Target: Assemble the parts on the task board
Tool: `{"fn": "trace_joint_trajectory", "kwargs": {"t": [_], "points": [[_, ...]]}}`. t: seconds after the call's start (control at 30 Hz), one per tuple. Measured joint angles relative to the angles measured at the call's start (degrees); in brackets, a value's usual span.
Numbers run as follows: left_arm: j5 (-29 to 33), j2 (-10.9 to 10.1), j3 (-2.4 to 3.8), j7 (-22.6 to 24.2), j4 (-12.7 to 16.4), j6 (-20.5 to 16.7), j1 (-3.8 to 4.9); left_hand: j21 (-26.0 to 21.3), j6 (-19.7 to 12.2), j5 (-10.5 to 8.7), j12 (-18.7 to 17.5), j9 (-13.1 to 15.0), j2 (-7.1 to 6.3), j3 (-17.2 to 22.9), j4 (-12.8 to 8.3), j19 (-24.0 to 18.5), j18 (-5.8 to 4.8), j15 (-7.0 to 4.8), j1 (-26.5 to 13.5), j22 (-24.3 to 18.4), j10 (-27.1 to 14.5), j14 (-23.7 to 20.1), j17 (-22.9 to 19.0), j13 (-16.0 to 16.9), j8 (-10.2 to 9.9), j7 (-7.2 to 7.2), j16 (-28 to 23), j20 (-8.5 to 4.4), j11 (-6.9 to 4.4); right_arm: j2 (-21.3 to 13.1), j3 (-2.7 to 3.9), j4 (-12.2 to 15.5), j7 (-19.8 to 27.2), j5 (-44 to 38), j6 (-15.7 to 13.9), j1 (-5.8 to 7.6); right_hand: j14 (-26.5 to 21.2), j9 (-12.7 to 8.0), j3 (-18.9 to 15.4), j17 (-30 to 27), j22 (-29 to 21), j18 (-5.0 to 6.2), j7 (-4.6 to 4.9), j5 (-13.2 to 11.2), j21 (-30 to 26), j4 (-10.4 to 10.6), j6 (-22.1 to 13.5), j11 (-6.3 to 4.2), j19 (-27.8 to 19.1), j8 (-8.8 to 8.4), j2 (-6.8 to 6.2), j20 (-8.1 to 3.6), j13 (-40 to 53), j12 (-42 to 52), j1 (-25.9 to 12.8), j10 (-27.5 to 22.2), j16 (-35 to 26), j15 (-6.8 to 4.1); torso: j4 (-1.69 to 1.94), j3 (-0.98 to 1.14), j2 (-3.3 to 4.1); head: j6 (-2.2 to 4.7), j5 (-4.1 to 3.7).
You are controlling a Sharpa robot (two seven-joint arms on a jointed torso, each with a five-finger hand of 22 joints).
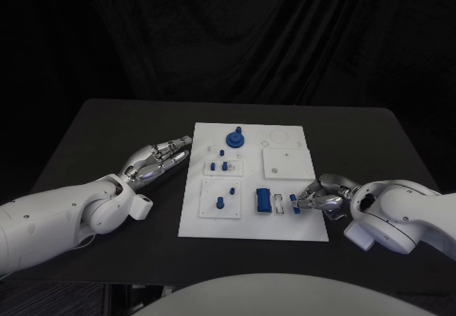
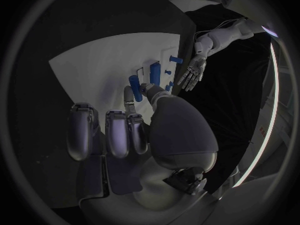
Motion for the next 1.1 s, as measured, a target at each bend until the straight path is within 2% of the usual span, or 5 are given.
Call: {"fn": "trace_joint_trajectory", "kwargs": {"t": [0.47,0.6,0.7,0.83,1.1], "points": [[0.0,0.4,0.0,-0.1,-0.2,0.1,-0.01,0.0,-0.2,0.0,0.0,0.0,0.0,0.0,0.0,0.0,0.0,0.0,0.0,0.0,0.0,0.0,0.0,0.0,0.0,0.2,0.0,0.0,0.0,2.3,-0.04,-1.9,1.6,7.3,-0.6,0.13,0.0,0.5,0.7,0.0,0.0,0.0,0.0,-0.8,0.0,0.0,0.0,0.0,0.0,0.2,0.29,0.0,0.0,0.0,-1.3,0.0,0.0,0.0,-0.01,-0.01,0.0,0.0,-0.26],[0.0,0.4,0.0,-0.1,-0.2,0.2,-0.01,0.0,-0.2,0.0,0.0,0.0,0.0,0.0,0.0,0.0,0.01,0.0,0.0,0.0,0.0,0.0,0.0,0.0,0.0,0.2,0.0,0.0,0.0,3.0,-0.06,-2.7,1.6,7.8,-0.4,0.13,0.0,0.7,0.7,0.0,0.0,0.0,-0.16,-1.3,-0.3,0.0,-0.2,0.0,0.0,0.2,0.32,0.0,0.0,0.0,-2.0,0.0,0.0,0.0,-0.01,-0.01,0.0,0.0,-0.25],[0.0,0.4,0.0,-0.1,-0.3,0.2,-0.01,0.0,-0.2,0.0,0.0,0.0,0.0,0.0,0.0,0.0,0.0,0.0,0.0,0.0,0.0,0.0,0.0,0.0,0.0,0.2,0.0,0.0,0.0,3.4,-0.06,-3.1,1.6,7.8,-0.1,0.13,0.0,0.7,0.9,0.0,0.0,0.0,0.2,-2.2,-0.7,0.2,-0.7,0.0,0.0,0.2,0.44,0.0,0.0,0.0,-2.6,0.0,0.0,0.0,-0.01,-0.01,-0.01,0.0,-0.14],[0.0,0.4,-0.01,-0.1,-0.3,0.3,-0.01,0.0,-0.2,0.0,0.0,0.0,0.0,0.0,0.0,0.0,0.0,0.0,0.0,0.0,0.0,0.0,0.0,0.0,0.0,0.2,0.0,0.0,0.0,4.0,-0.07,-3.6,1.6,7.3,0.3,0.13,0.0,0.3,0.6,0.0,0.0,0.0,0.2,-3.6,-0.8,0.7,-1.0,0.0,0.0,0.28,0.46,0.0,0.0,0.0,-3.3,0.0,0.0,0.0,-0.01,-0.01,-0.01,0.0,0.02],[0.0,0.4,-0.01,-0.1,-0.3,0.3,-0.02,0.0,-0.2,0.0,0.0,0.0,0.0,0.0,0.0,0.0,0.0,0.0,0.0,0.0,0.0,0.0,0.0,0.0,0.0,0.2,0.0,0.0,0.0,4.7,-0.07,-4.0,1.6,5.3,0.9,0.08,0.0,0.2,0.6,0.0,0.0,0.0,0.29,-4.5,-0.8,0.7,-1.1,0.0,0.0,0.37,0.46,0.0,0.0,0.0,-3.3,0.0,0.0,-0.01,-0.01,-0.01,-0.02,0.0,0.06]]}}
